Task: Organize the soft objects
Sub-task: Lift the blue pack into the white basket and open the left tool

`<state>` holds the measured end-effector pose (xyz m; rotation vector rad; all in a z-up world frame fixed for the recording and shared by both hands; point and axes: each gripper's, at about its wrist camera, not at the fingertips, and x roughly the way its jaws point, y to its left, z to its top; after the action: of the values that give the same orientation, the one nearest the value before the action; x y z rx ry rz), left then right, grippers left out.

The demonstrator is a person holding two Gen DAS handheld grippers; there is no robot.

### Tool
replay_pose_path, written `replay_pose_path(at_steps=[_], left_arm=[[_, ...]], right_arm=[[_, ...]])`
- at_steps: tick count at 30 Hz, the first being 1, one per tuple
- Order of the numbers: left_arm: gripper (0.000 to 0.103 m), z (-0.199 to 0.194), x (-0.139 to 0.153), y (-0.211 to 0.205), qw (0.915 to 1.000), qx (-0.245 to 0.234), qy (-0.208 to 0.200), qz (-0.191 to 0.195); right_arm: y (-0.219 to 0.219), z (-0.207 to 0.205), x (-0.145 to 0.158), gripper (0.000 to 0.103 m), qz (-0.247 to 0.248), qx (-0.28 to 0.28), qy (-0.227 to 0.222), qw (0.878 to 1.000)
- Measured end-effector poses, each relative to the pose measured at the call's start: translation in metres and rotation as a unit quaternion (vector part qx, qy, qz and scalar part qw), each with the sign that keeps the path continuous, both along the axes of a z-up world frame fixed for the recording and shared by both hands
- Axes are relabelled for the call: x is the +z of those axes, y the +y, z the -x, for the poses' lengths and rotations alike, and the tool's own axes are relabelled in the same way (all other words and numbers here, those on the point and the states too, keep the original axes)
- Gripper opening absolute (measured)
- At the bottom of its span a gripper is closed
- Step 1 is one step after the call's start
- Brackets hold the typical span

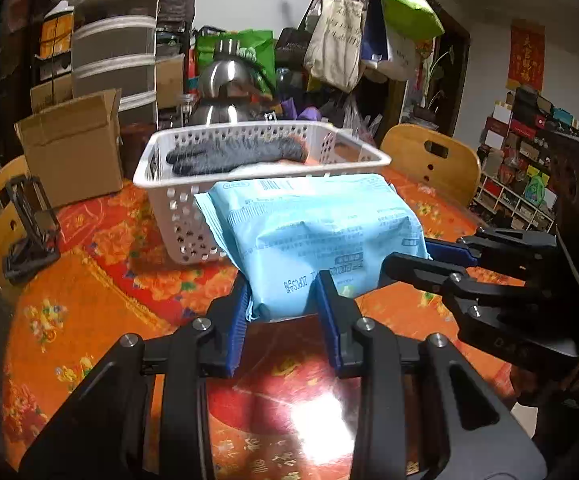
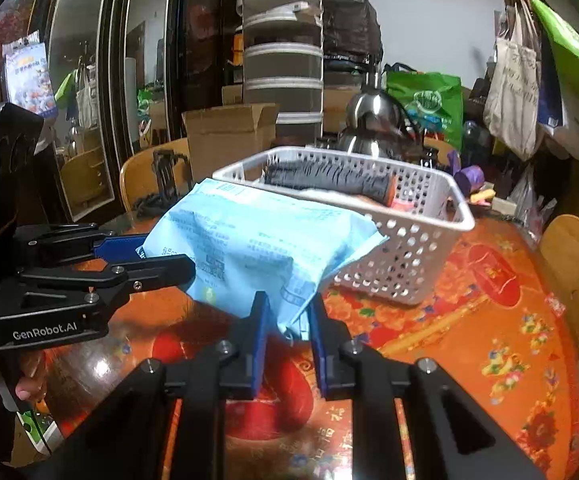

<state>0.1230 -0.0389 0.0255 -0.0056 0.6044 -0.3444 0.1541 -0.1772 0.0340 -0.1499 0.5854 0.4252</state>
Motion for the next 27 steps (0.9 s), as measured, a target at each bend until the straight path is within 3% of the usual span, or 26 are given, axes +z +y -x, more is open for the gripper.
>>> replay_pose_path(at_steps=[6,14,22,27], left_arm=[[0.03,0.001,0.034,-0.009,0.9998,-0.003,-0.022,-0.002],[0.03,-0.032,0.079,-0.016,0.9992,-0.004,-0.041,0.001],[0.03,-0.11,0.105,-0.023,0.9995,0.002,-0.028,-0.011],[0.03,-0.169,0.102,-0.027,0.9998,0.004,-0.002,-0.017]], right_arm=[[-0.005,-0.007,0.032,0.018,0.002,-0.005,-0.022,1.0],[-0.008,-0.043,0.072,0.018,0.008,-0.011,-0.037,0.999],[-0.016,-0.118,0.085,0.018,0.009,-0.018,-0.016,1.0],[-0.027,-0.165,0.077,0.018,-0.001,-0.022,0.005,1.0]])
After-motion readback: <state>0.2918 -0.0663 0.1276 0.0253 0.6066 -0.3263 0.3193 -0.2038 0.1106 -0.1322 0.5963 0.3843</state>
